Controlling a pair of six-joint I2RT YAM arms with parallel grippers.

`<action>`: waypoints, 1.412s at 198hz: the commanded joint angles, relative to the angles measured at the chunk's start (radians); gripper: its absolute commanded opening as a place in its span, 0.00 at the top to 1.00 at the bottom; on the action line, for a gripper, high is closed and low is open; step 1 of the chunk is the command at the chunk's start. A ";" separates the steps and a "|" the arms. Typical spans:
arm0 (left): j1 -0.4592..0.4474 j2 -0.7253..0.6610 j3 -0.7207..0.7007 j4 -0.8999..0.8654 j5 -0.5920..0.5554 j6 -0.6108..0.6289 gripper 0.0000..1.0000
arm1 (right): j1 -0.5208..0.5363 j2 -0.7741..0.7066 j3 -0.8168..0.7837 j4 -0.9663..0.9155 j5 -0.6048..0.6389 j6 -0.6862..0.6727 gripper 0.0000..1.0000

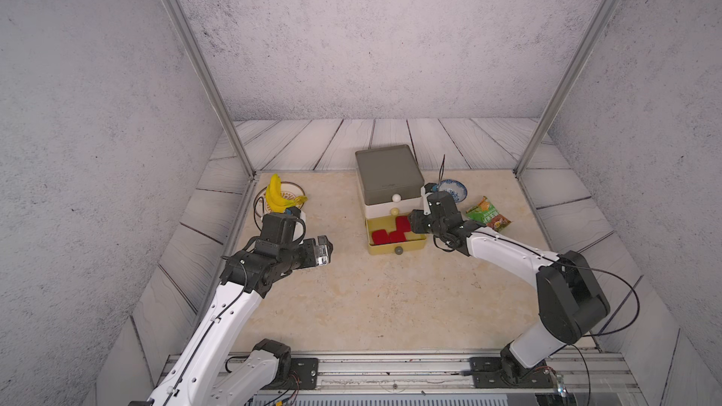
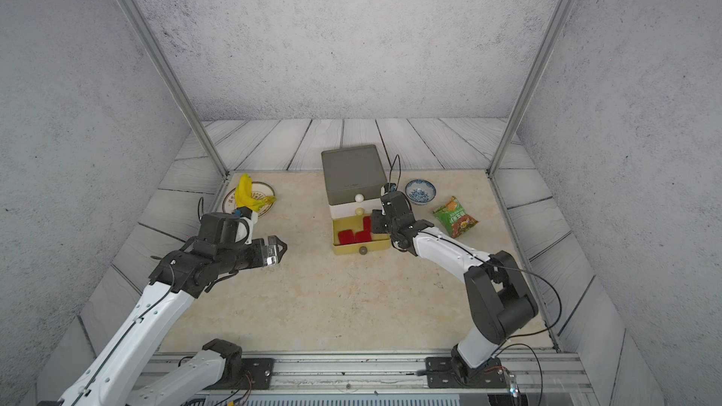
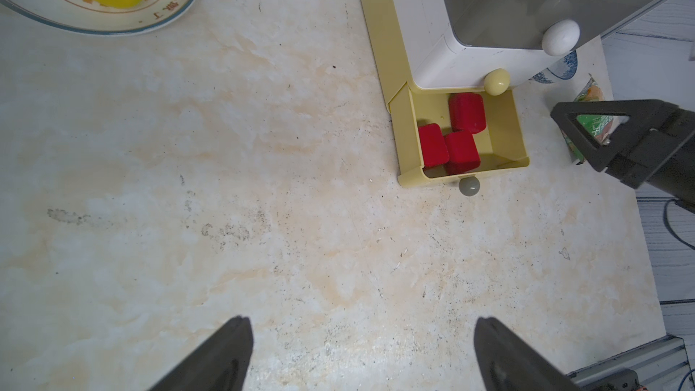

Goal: Place the brooch boxes into the drawer by color
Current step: Adjust the brooch box in the drawer, then close the drawer in the storage box.

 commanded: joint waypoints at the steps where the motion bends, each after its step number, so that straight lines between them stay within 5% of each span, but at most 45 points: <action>1: -0.006 -0.019 0.023 -0.003 0.002 -0.001 0.02 | -0.002 -0.067 -0.077 -0.033 -0.075 0.038 0.44; 75: -0.005 -0.008 0.021 0.024 0.031 -0.017 0.02 | 0.010 -0.139 -0.361 0.167 -0.265 0.255 0.45; 155: -0.006 -0.025 0.026 0.001 0.013 -0.013 0.02 | 0.036 0.092 -0.291 0.363 -0.285 0.331 0.44; 280: -0.006 -0.025 0.022 -0.011 -0.004 -0.002 0.02 | 0.064 0.207 -0.225 0.363 -0.235 0.337 0.58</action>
